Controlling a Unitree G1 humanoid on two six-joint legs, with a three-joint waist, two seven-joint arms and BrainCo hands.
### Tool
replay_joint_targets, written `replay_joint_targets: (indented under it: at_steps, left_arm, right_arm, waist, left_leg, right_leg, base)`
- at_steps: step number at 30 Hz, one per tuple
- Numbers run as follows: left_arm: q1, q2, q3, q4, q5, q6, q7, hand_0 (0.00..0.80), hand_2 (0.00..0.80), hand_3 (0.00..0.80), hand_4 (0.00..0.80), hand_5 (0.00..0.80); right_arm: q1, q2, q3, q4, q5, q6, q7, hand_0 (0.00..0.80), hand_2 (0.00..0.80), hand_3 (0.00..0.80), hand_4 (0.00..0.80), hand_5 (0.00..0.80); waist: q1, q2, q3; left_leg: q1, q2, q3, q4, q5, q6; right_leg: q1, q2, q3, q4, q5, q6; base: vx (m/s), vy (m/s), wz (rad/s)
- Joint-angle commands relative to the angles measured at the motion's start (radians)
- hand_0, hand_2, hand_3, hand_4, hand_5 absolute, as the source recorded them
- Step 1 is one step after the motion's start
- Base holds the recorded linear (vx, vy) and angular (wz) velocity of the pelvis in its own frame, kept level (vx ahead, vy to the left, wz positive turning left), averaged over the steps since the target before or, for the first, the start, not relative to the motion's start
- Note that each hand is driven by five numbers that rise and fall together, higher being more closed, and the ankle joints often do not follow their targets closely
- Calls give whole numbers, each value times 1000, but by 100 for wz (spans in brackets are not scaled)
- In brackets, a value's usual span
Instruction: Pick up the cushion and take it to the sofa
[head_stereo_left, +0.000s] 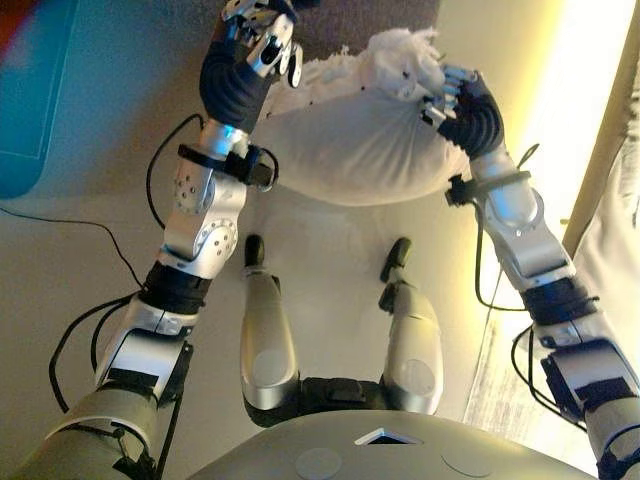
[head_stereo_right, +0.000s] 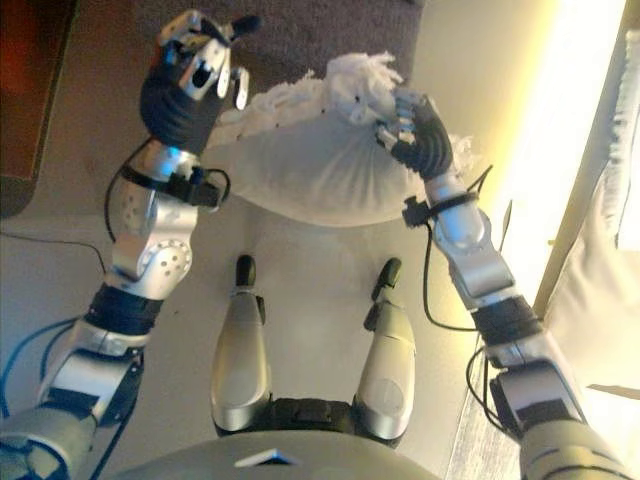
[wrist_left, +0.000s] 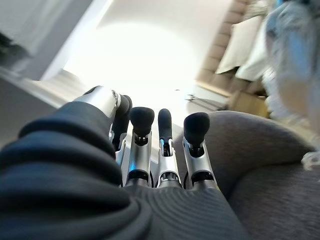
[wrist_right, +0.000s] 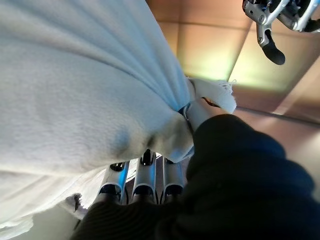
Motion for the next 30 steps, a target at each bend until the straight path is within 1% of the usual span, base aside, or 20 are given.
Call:
replay_joint_targets:
  at_steps: [1, 2, 5, 6, 7, 8, 10, 11, 16, 17, 18, 19, 20, 23, 24, 25, 26, 28, 29, 30]
  left_arm:
    - [98, 6, -50, -41, -18, -32, -47, 800, 800, 800, 800, 800]
    - [190, -6, -27, -54, -23, 1, -52, 800, 800, 800, 800, 800]
    - [230, -13, -18, -57, -12, 20, -39, 800, 800, 800, 800, 800]
    - [329, -36, 6, -27, -4, 94, 16, 533, 533, 533, 533, 533]
    - [396, -37, 31, 27, 22, 161, 54, 232, 232, 232, 232, 232]
    - [428, -38, 42, 48, 37, 195, 59, 0, 0, 0, 0, 0]
    - [467, -40, 53, 80, 43, 225, 60, 0, 0, 0, 0, 0]
    - [540, -59, 79, 166, 78, 275, 55, 0, 0, 0, 0, 0]
    - [640, -105, 120, 364, 161, 318, 28, 0, 0, 0, 0, 0]
    - [640, -105, 120, 365, 161, 318, 28, 0, 0, 0, 0, 0]
    - [674, -127, 135, 522, 241, 272, 34, 0, 0, 0, 0, 0]
    - [674, -128, 135, 539, 256, 274, 40, 0, 0, 0, 0, 0]
    - [682, -127, 136, 630, 323, 262, 67, 0, 0, 0, 0, 0]
    - [681, -127, 135, 657, 338, 250, 78, 0, 0, 0, 0, 0]
    - [661, -126, 125, 814, 470, 261, 140, 0, 0, 0, 0, 0]
    - [660, -127, 125, 816, 470, 260, 140, 0, 0, 0, 0, 0]
    - [640, -124, 117, 930, 521, 272, 192, 0, 0, 0, 0, 0]
    - [633, -125, 119, 969, 525, 287, 207, 0, 0, 0, 0, 0]
    - [633, -131, 128, 1052, 557, 298, 236, 0, 0, 0, 0, 0]
    - [639, -141, 134, 1086, 562, 292, 253, 0, 0, 0, 0, 0]
  right_arm:
    - [43, 48, -94, -151, 84, -193, 4, 800, 800, 800, 800, 800]
    - [135, 55, -122, -195, 100, -220, 33, 800, 800, 800, 800, 800]
    - [171, 60, -130, -211, 96, -231, 43, 800, 800, 800, 800, 800]
    - [241, 77, -150, -249, 84, -238, 72, 800, 800, 800, 800, 800]
    - [272, 83, -168, -280, 82, -243, 105, 800, 800, 800, 800, 800]
    - [285, 79, -180, -298, 84, -239, 116, 800, 800, 800, 800, 800]
    - [304, 71, -194, -321, 92, -231, 127, 800, 800, 800, 800, 800]
    - [328, 65, -220, -346, 103, -229, 151, 800, 800, 800, 800, 800]
    - [371, 54, -278, -390, 124, -221, 201, 800, 800, 800, 800, 800]
    - [371, 54, -278, -390, 124, -221, 201, 800, 800, 800, 800, 800]
    - [379, 47, -304, -402, 159, -233, 234, 800, 800, 800, 800, 800]
    - [379, 46, -306, -401, 163, -238, 236, 800, 800, 800, 800, 800]
    - [365, 36, -309, -409, 192, -242, 251, 800, 800, 800, 800, 800]
    - [360, 33, -309, -409, 202, -242, 257, 800, 800, 800, 800, 800]
    - [336, 11, -299, -428, 249, -232, 277, 800, 800, 800, 800, 800]
    - [335, 11, -299, -428, 249, -232, 277, 800, 800, 800, 800, 800]
    - [332, -7, -295, -453, 255, -218, 273, 800, 800, 800, 800, 800]
    - [330, -16, -293, -462, 261, -216, 271, 800, 800, 800, 800, 800]
    - [322, -30, -283, -472, 259, -227, 265, 800, 800, 800, 800, 800]
    - [317, -37, -280, -481, 263, -230, 261, 800, 800, 800, 800, 800]
  waist:
    - [7, -27, -241]
    - [9, -29, -287]
    - [10, -27, -303]
    - [7, -20, -345]
    - [-1, -11, -365]
    - [-1, -6, -377]
    - [-3, -1, -385]
    - [-6, 7, -404]
    - [-9, 23, -432]
    - [-9, 23, -432]
    - [-14, 27, -440]
    - [-13, 27, -440]
    - [-14, 33, -442]
    - [-11, 35, -440]
    - [-26, 49, -449]
    - [-26, 50, -449]
    - [-39, 57, -453]
    - [-44, 59, -455]
    - [-49, 62, -450]
    - [-50, 58, -449]
  left_leg:
    - [-16, 3, -6, -131, 70, 76]
    - [79, 19, 10, -167, 59, 74]
    - [117, 22, 18, -188, 58, 75]
    - [209, 22, 39, -244, 60, 81]
    - [264, 21, 55, -270, 56, 84]
    - [281, 19, 61, -281, 60, 85]
    - [307, 19, 70, -293, 63, 85]
    - [343, 17, 82, -302, 61, 86]
    - [405, 6, 102, -342, 62, 92]
    - [406, 6, 102, -342, 62, 92]
    - [424, 1, 122, -355, 66, 92]
    - [426, 1, 126, -357, 67, 92]
    - [439, 10, 153, -360, 72, 84]
    - [446, 14, 163, -365, 75, 82]
    - [459, 31, 196, -373, 85, 72]
    - [458, 31, 197, -374, 85, 72]
    - [458, 31, 193, -377, 94, 68]
    - [456, 31, 191, -379, 97, 66]
    - [464, 28, 184, -384, 94, 63]
    - [458, 21, 171, -382, 93, 63]
  right_leg:
    - [114, -141, 0, 4, -84, 110]
    - [202, -122, -9, -27, -95, 110]
    - [235, -115, -10, -43, -97, 110]
    - [310, -99, -9, -84, -101, 110]
    - [350, -91, -4, -95, -115, 110]
    - [362, -89, -2, -102, -114, 110]
    - [378, -87, -1, -104, -118, 110]
    - [403, -88, -5, -106, -126, 110]
    - [450, -88, -14, -127, -130, 110]
    - [451, -88, -14, -127, -130, 110]
    - [457, -93, -36, -131, -119, 108]
    - [454, -94, -39, -129, -117, 107]
    - [445, -100, -75, -121, -105, 104]
    - [443, -100, -80, -119, -102, 104]
    - [456, -102, -91, -154, -89, 105]
    - [456, -102, -91, -154, -88, 105]
    - [455, -103, -81, -174, -72, 102]
    - [452, -103, -77, -180, -67, 102]
    - [450, -99, -62, -195, -61, 102]
    - [445, -98, -49, -207, -53, 102]
  base:
    - [194, -30, -4]
    - [152, -13, -1]
    - [146, 19, -22]
    - [294, 118, -11]
    - [254, 137, -20]
    - [113, 99, -30]
    - [68, 78, -31]
    - [68, 98, -18]
    - [14, 75, -21]
    - [-77, 49, -3]
    - [-73, 28, -1]
    - [-130, 19, -7]
    - [-87, -16, -15]
    - [-62, -23, -38]
    - [-91, -50, -28]
    - [-144, -66, -21]
    - [-73, -21, -13]
    - [-74, -20, -7]
    - [-92, -23, -3]
    - [-92, -22, -8]
